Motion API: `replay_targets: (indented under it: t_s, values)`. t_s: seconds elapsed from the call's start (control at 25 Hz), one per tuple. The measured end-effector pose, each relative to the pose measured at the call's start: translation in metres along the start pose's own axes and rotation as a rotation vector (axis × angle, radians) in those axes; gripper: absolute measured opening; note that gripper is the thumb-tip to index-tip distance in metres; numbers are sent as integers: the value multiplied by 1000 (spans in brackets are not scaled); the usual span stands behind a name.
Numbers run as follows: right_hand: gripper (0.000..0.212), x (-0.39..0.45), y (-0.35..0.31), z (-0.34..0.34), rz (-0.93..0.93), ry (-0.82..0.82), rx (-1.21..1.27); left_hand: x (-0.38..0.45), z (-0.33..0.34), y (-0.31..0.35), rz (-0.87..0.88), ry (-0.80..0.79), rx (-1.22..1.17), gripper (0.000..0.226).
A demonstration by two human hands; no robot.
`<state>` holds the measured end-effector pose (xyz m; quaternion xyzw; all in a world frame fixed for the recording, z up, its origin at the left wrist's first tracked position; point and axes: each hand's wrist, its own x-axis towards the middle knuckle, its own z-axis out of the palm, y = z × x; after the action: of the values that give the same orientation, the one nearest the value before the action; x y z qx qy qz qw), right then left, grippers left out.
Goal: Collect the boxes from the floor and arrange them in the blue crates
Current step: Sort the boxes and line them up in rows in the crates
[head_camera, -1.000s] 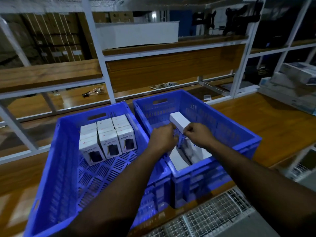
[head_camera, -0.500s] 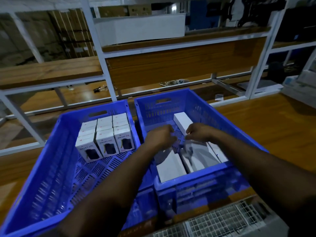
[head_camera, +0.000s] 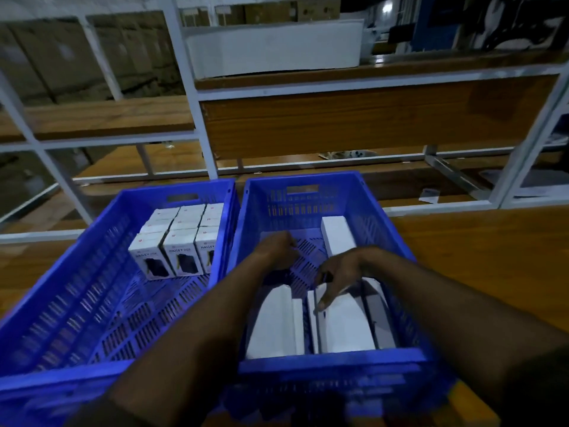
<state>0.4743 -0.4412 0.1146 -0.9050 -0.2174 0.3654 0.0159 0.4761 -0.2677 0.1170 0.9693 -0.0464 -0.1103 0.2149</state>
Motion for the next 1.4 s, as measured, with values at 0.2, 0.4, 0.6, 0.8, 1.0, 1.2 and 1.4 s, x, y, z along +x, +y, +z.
replay_targets:
  t_s: [0.2, 0.4, 0.6, 0.8, 1.0, 1.2, 1.4]
  values:
    - [82, 3, 0, -1, -82, -28, 29, -2, -4, -18, -79, 87, -225, 18]
    - [87, 0, 1, -3, -94, -40, 110, -5, -8, -17, -89, 91, -336, 17]
    - [88, -6, 13, -11, -133, -26, 288, -5, -9, -16, -58, 113, -447, 18]
    - [52, -23, 28, -41, -75, 189, 474, -6, -13, -12, -73, 127, -700, 24]
    - [53, -13, 32, -62, 79, 638, 1032, -4, -19, -10, -206, 92, -972, 55]
    - [38, 13, 9, -47, 95, 860, 1596, 3, -30, -3, -382, -34, -1324, 32]
    - [23, 3, -6, -38, 13, 631, 1511, 18, -29, 15, -382, 34, -1432, 42]
